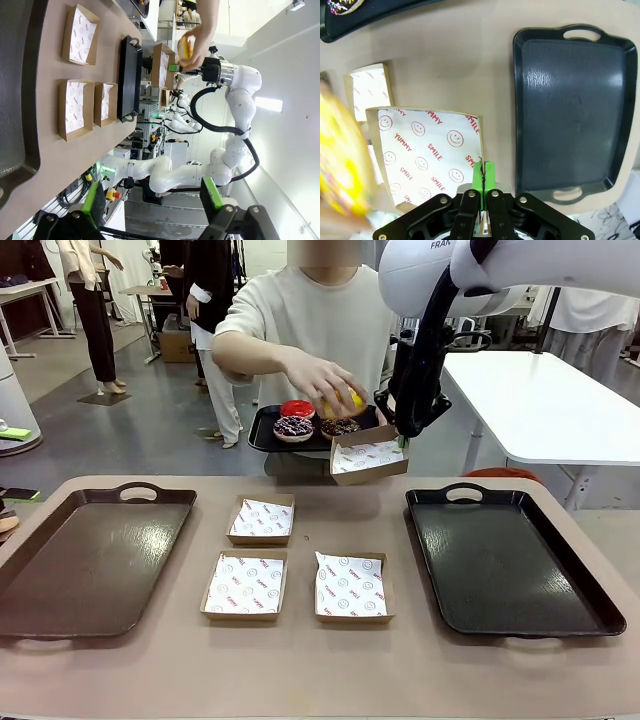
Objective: Individually package the donuts and arrange them on the tray.
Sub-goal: Place the picked Paper togo box on the Handle tray while simultaneously picking up another Paper togo box from the table with the other hand.
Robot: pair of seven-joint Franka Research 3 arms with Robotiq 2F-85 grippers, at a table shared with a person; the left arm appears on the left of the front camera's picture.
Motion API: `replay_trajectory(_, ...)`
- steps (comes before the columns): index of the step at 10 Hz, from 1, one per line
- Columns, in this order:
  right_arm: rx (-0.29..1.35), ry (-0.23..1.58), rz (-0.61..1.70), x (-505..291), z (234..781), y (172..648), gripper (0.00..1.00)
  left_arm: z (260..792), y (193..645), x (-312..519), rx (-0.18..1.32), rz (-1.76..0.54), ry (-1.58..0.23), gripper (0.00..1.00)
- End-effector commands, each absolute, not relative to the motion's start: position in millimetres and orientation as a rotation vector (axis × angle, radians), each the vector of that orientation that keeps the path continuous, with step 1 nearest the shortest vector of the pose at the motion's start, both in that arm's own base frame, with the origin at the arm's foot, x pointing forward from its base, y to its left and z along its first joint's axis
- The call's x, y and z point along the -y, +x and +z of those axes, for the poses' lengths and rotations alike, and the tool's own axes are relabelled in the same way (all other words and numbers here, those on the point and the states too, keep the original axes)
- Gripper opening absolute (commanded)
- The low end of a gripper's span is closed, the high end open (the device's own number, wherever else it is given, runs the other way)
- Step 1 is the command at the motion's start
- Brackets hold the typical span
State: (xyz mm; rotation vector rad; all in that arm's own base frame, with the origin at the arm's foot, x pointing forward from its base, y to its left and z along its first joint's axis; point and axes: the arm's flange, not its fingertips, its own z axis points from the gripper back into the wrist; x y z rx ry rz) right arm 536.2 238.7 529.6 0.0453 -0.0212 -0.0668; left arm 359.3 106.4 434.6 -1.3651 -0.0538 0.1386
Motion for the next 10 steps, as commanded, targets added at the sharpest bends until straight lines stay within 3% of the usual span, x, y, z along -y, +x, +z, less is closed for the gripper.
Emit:
replay_trajectory(1, 0.023, 0.042, -0.071, -235.7, 527.2, 531.2, 0.0, 436.7, 358.0, -106.8, 0.058, 0.137, -1.377, 1.0)
replay_trajectory(10, 0.023, 0.042, -0.071, -235.7, 527.2, 531.2, 0.0, 436.7, 358.0, -106.8, 0.058, 0.137, -1.377, 1.0)
